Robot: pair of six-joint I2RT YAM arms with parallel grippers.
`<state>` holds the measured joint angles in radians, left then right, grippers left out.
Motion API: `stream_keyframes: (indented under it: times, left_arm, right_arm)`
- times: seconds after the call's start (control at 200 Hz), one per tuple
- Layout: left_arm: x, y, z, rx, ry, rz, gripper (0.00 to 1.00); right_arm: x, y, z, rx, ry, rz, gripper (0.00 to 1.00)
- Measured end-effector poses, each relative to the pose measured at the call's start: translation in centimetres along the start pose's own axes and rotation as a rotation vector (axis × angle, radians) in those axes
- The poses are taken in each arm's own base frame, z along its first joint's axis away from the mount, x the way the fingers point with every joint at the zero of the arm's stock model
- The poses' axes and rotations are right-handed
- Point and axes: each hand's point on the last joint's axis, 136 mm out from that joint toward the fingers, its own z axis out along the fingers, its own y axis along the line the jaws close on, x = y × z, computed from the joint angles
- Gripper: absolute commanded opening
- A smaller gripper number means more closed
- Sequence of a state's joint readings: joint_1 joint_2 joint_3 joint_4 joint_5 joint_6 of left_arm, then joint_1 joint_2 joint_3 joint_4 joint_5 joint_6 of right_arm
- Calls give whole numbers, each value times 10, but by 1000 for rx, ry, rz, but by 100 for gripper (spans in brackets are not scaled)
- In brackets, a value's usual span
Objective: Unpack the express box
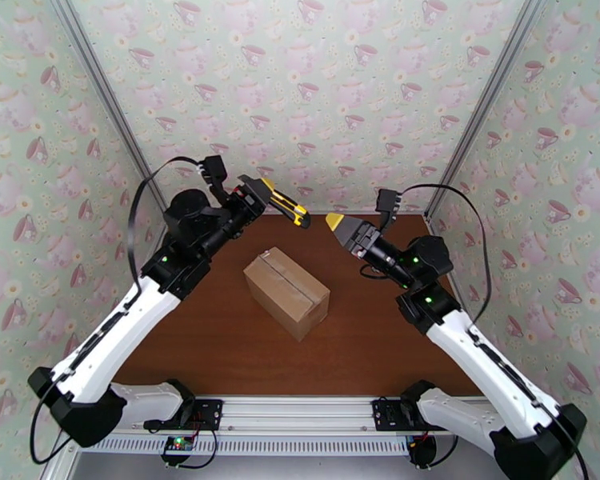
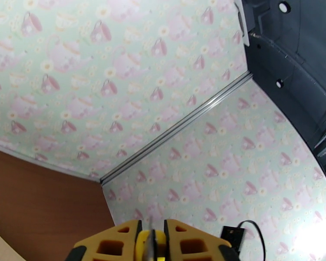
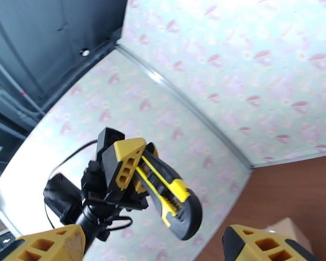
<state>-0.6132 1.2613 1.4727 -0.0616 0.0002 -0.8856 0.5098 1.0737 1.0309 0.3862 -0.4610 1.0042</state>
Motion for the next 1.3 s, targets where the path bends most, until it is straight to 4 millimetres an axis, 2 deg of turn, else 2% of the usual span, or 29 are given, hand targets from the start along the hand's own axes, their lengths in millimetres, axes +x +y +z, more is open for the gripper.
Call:
stream_keyframes:
  times: [0.15,0.301,0.501,0.801,1.037,1.152,1.302]
  left_arm:
    - [-10,-19,-21,51,-85,-29,0]
    - [-14,-33,-27,88,-136,-48,0]
    - [-11,-41,-26,104,-167,-61,0]
    - [-5,-42,-18,93,-201,-54,0]
    - [1,-42,-11,93,-209,-55,0]
    - [5,-41,-9,86,-208,-57,0]
    - [10,-44,-8,93,-204,-60,0]
  right_arm:
    - [-7,11,8,-89,-24,8,87]
    - [-10,15,18,-173,-36,39,84]
    - [-6,14,28,-230,-27,68,83]
    - [-9,46,26,-345,-32,50,77]
    - [-3,40,36,-351,-15,68,70]
    - [0,38,40,-352,-6,75,64]
    - [0,40,46,-364,-3,73,59]
